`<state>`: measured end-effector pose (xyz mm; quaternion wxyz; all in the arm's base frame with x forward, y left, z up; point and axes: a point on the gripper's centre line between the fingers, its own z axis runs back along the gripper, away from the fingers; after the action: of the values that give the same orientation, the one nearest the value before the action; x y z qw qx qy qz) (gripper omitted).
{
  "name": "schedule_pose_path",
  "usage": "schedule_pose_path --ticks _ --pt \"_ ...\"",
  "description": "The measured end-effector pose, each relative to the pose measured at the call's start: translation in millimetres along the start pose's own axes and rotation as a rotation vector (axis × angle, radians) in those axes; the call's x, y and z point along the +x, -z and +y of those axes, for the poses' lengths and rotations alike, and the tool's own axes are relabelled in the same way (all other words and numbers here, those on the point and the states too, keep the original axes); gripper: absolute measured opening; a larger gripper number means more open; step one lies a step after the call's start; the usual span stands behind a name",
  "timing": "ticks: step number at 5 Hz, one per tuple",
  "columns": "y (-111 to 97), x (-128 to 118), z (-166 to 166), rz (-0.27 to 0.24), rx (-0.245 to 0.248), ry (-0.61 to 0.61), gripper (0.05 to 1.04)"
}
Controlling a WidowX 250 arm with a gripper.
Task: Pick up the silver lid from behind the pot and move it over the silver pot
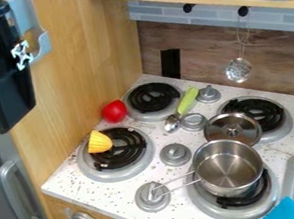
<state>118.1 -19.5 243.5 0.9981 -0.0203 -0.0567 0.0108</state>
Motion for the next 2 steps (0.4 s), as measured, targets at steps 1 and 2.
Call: schedule_pose_path --ticks 1,2 --pt "3 0 0 0.003 0.0 0.003 1.0" --pt "28 46 -15 -0.031 -0.074 0.072 1.0"
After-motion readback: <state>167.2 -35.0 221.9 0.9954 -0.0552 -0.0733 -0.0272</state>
